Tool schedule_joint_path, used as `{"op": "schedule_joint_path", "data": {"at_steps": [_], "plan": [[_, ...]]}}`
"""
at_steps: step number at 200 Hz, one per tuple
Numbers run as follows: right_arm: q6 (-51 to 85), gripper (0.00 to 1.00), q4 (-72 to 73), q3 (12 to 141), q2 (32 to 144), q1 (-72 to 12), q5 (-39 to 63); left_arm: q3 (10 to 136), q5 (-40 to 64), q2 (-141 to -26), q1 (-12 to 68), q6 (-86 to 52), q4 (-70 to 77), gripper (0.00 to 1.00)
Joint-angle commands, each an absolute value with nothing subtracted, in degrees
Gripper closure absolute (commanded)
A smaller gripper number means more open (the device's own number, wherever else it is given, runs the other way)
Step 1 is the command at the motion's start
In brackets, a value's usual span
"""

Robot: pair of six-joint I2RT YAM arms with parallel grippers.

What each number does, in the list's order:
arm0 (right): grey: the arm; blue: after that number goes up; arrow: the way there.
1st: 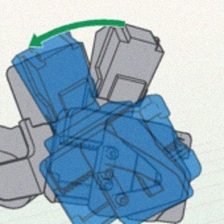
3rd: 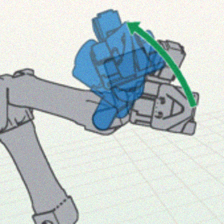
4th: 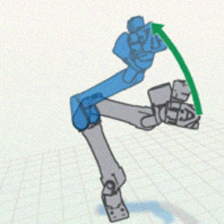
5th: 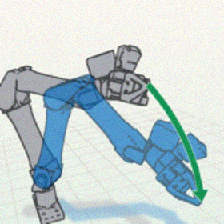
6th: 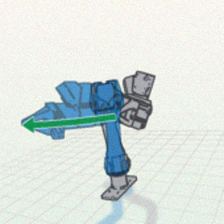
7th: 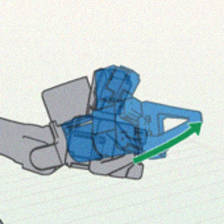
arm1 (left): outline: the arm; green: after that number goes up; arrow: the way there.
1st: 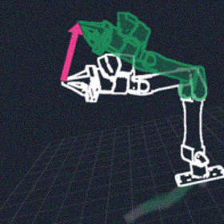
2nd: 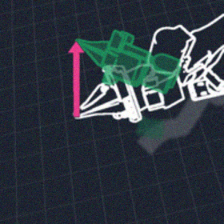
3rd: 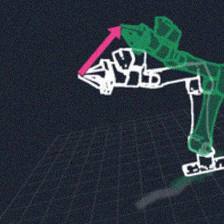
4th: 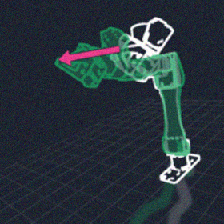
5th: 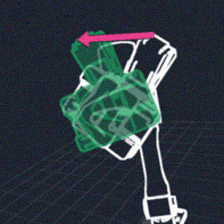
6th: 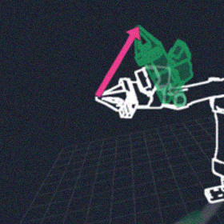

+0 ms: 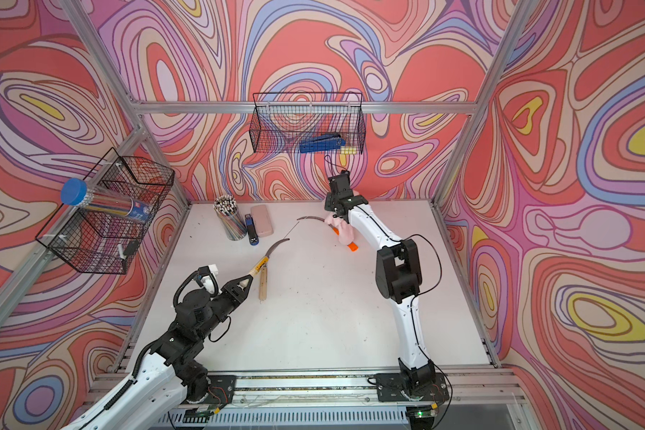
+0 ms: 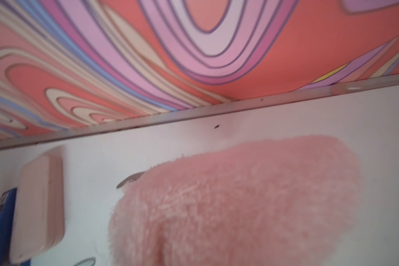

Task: Wipe small sickles with rags
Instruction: Wipe the small sickle.

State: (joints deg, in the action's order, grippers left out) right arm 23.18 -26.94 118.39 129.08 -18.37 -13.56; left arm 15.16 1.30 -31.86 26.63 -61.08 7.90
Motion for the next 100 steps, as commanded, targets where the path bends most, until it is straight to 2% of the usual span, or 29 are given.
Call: {"op": "schedule_joint_path", "data": {"at_steps": [1, 28, 52, 100], "plan": [[23.77, 1.0, -20.61, 114.89, 124.58, -15.56, -20.51, 13.2, -1.89, -28.67, 26.52, -60.99, 6.49, 1.0], [23.44, 1.0, -20.96, 114.93, 123.7, -14.79, -21.84, 14.6, -5.26, -26.31, 26.46, -60.72, 0.77, 1.0], [21.62, 1.0, -14.46, 109.06, 118.95, -15.72, -15.46, 14.87, -5.74, -27.16, 26.46, -60.49, 1.02, 1.0], [18.49, 1.0, -8.8, 96.02, 108.21, -28.56, -17.64, 14.96, -1.96, -31.6, 26.49, -59.36, 7.49, 1.0]]}}
